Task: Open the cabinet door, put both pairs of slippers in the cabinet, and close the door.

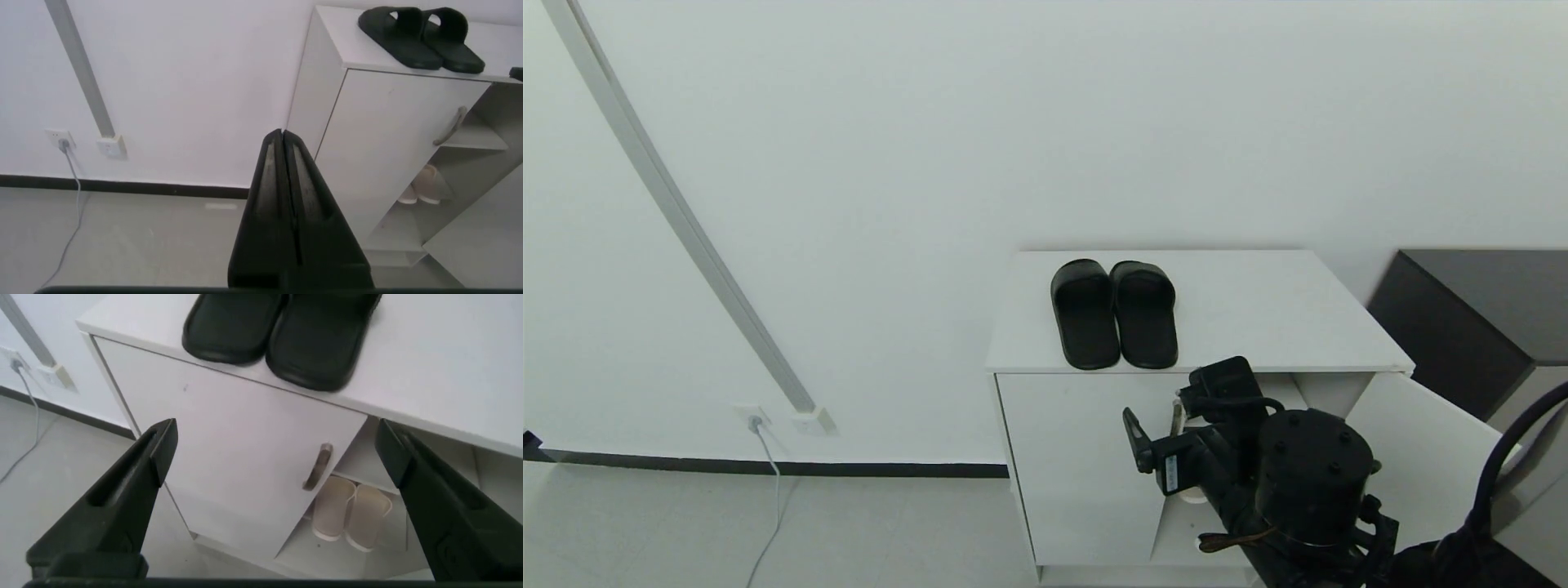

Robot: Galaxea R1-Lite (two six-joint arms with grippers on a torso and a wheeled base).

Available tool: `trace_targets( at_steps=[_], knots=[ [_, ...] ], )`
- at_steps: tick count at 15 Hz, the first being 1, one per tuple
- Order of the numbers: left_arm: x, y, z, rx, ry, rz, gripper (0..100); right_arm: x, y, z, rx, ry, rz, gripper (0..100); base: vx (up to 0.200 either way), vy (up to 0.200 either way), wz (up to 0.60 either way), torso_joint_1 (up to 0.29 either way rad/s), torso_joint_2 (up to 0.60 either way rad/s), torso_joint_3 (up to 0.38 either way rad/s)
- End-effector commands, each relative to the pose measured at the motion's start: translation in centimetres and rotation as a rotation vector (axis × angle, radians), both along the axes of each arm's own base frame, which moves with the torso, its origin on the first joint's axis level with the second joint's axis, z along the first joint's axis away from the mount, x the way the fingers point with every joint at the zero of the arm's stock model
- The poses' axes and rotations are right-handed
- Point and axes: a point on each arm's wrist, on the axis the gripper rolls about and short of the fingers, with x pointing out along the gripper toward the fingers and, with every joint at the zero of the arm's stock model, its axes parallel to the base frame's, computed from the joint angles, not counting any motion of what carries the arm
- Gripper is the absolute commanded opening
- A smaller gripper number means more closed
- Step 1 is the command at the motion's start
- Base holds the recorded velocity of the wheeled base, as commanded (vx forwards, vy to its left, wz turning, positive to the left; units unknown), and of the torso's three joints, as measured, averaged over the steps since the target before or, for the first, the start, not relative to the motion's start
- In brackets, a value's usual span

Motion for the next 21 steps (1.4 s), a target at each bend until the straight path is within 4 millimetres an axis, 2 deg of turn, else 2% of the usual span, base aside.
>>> trace_targets(
  at_steps=[1, 3, 4, 6, 9, 11, 13, 18, 21],
  knots=[
    [0.0, 0.0, 0.0, 0.000, 0.000, 0.000, 0, 0.1, 0.2, -0.4, -0.011, 0.007, 0.011, 100, 0.000, 0.000, 0.00, 0.183, -0.36, -0.203],
    [0.0, 0.0, 0.0, 0.000, 0.000, 0.000, 0, 0.7, 0.8, -0.3, -0.023, -0.005, 0.009, 100, 0.000, 0.000, 0.00, 0.063, -0.13, -0.063],
    [0.0, 0.0, 0.0, 0.002, 0.000, 0.001, 0, 1.4, 1.5, 0.4, -0.011, -0.012, 0.006, 100, 0.000, 0.000, 0.00, 0.000, 0.00, 0.000],
    [0.0, 0.0, 0.0, 0.007, 0.000, -0.001, 0, 2.8, 2.6, 2.6, 0.012, 0.013, -0.010, 100, 0.000, 0.000, 0.00, 0.000, 0.00, 0.000],
    [0.0, 0.0, 0.0, 0.007, 0.000, -0.001, 0, 4.4, 4.3, 6.9, 0.126, 0.125, -0.042, 100, 0.000, 0.000, 0.00, 0.000, 0.00, 0.000],
    [0.0, 0.0, 0.0, 0.005, 0.000, -0.003, 0, 4.6, 4.5, 8.0, 0.151, 0.196, -0.093, 100, 0.000, 0.000, 0.00, 0.000, 0.00, 0.000],
    [0.0, 0.0, 0.0, 0.005, 0.000, -0.003, 0, 4.6, 4.5, 7.9, 0.151, 0.203, -0.100, 100, 0.000, 0.000, 0.00, 0.000, 0.00, 0.000],
    [0.0, 0.0, 0.0, 0.005, 0.000, -0.003, 0, 4.5, 4.3, 6.8, 0.134, 0.230, -0.108, 100, 0.200, 0.000, 0.00, 0.000, 0.00, 0.002],
    [0.0, 0.0, 0.0, 0.005, 0.000, -0.003, 0, 5.0, 4.6, 4.5, 0.107, 0.256, -0.124, 100, 0.200, 0.000, 0.00, 0.002, 0.00, 0.004]
  ],
)
